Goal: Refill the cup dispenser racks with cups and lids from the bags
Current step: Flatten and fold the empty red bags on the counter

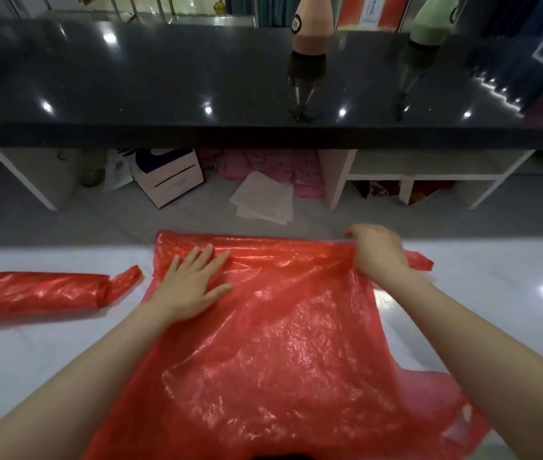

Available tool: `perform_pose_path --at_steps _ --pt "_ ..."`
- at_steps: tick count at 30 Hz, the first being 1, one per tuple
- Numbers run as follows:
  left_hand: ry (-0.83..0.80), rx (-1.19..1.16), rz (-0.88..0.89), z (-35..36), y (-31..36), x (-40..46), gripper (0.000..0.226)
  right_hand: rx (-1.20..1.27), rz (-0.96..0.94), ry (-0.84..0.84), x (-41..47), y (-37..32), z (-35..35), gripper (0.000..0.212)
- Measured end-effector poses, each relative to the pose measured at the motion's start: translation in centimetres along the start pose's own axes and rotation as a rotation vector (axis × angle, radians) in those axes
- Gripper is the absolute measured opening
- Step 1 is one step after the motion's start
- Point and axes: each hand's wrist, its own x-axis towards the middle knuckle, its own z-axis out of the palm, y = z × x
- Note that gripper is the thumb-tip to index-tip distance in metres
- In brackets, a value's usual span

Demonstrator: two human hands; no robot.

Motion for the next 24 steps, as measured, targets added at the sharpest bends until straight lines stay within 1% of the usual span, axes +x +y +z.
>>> perform_pose_path --at_steps 2,3,4,5,6,9,11,13,15,16,17,19,24 --pt "-0.016 0.060 -0.015 0.7 0.5 0.0 0.085 0.179 -0.106 0.069 -0.3 -2.5 -0.8 0.046" --pt "-0.020 0.075 -0.022 1.0 0.8 0.0 0.090 0.259 -0.153 0.082 -0.5 -4.1 -1.1 0.042" --pt "-0.011 0.082 -0.030 1.1 1.1 0.0 0.092 0.320 -0.186 0.080 -0.8 -5.9 -1.1 0.038" --pt "0.027 0.082 -0.036 1.0 1.4 0.1 0.092 0.362 -0.208 0.054 -1.0 -7.6 -0.9 0.039" --pt "0.094 0.074 -0.040 0.8 1.6 0.1 0.090 0.376 -0.226 0.000 -1.3 -9.3 -0.3 0.044" --pt "0.331 -0.002 -0.039 -0.1 1.5 0.3 0.072 0.232 -0.278 -0.212 -1.8 -12.5 2.5 0.061" --pt "0.374 -0.025 -0.028 -0.5 0.6 0.3 0.059 0.130 -0.249 -0.322 -1.9 -12.8 4.2 0.078" --pt "0.338 -0.001 -0.037 -0.4 -0.8 0.4 0.053 0.102 -0.207 -0.378 -2.0 -12.0 5.4 0.097" --pt "0.250 0.051 -0.042 -0.1 -2.1 0.4 0.058 0.076 -0.199 -0.378 -2.0 -10.7 6.1 0.109" --pt "0.197 0.081 -0.028 0.1 -2.5 0.3 0.061 0.061 -0.197 -0.365 -2.0 -9.9 6.4 0.112" --pt "0.154 0.103 -0.006 0.4 -2.8 0.3 0.066 0.050 -0.197 -0.346 -2.0 -9.2 6.7 0.113" --pt "0.122 0.129 0.031 0.8 -3.0 0.2 0.077 0.038 -0.197 -0.309 -2.0 -7.9 7.2 0.113" --pt "0.133 0.136 0.044 0.8 -3.3 0.6 0.092 0.040 -0.140 -0.226 -1.8 -4.0 7.7 0.106"
